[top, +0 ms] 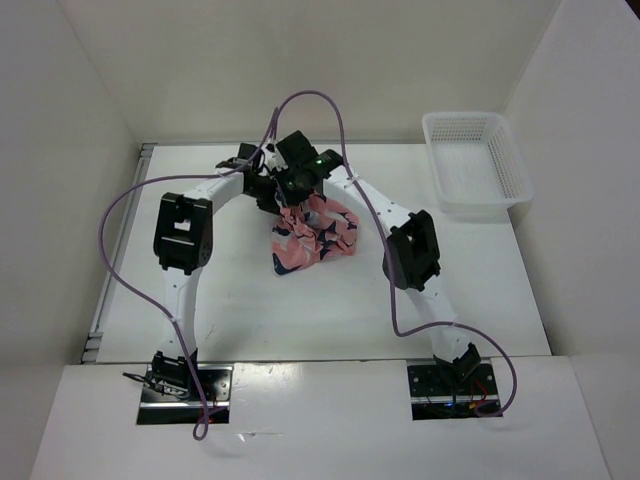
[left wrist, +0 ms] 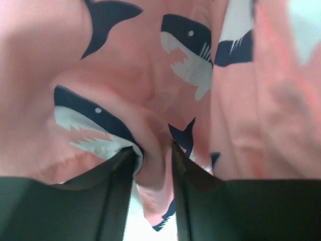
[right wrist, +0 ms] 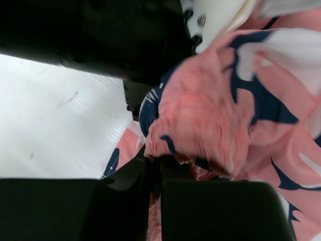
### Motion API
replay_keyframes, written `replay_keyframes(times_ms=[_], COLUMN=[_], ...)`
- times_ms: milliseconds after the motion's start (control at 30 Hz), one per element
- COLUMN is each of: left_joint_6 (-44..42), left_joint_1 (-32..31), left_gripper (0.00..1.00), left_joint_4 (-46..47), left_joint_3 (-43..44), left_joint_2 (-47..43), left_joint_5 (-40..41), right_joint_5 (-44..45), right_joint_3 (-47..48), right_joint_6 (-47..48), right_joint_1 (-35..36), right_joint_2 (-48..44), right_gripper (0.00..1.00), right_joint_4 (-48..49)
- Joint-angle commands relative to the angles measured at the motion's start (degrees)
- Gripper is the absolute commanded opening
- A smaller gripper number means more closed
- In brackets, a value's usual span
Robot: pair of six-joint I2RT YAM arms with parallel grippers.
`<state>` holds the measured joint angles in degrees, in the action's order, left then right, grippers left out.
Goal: Fold and stack the shorts
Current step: Fold the shorts
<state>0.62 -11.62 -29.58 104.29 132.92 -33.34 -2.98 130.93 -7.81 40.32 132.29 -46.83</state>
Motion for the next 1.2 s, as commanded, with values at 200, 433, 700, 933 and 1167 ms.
replay_keyframes(times_ms=[200,433,700,933,1167], left_joint_6=[-0.6,-0.6,-0.6,-0.6,-0.6], left_joint_1=[4.2,4.2,5.9,5.9,1.2], left_gripper=[0.73,0.93,0.99,0.99,0.97], left_joint_4=[-2.3,-4.3,-5.5,-11.8,-14.0], left_joint_3=[5.4,7.8,10.2,12.7,2.9], left_joint_2=[-1.9,-5.1,-9.4,-12.6,-13.7], left_joint_5=[7.7,15.4,22.7,10.2,11.9], right_joint_5=[-12.6,-19.8,-6.8,4.2,7.5], right_joint_3=[-2.3,-0.9,-28.6,-37.5,-35.8], right_joint_6=[3.7,6.3,10.7,19.4,22.8], right_joint_1=[1.1,1.1,1.1,1.1,1.1], right_joint_2=[0.3,-5.2,-24.9,-22.2,-16.4], right_gripper=[0.56,0.71,0.54,0.43,0.58], right_joint_4=[2.7,4.5,20.4,22.9,26.5])
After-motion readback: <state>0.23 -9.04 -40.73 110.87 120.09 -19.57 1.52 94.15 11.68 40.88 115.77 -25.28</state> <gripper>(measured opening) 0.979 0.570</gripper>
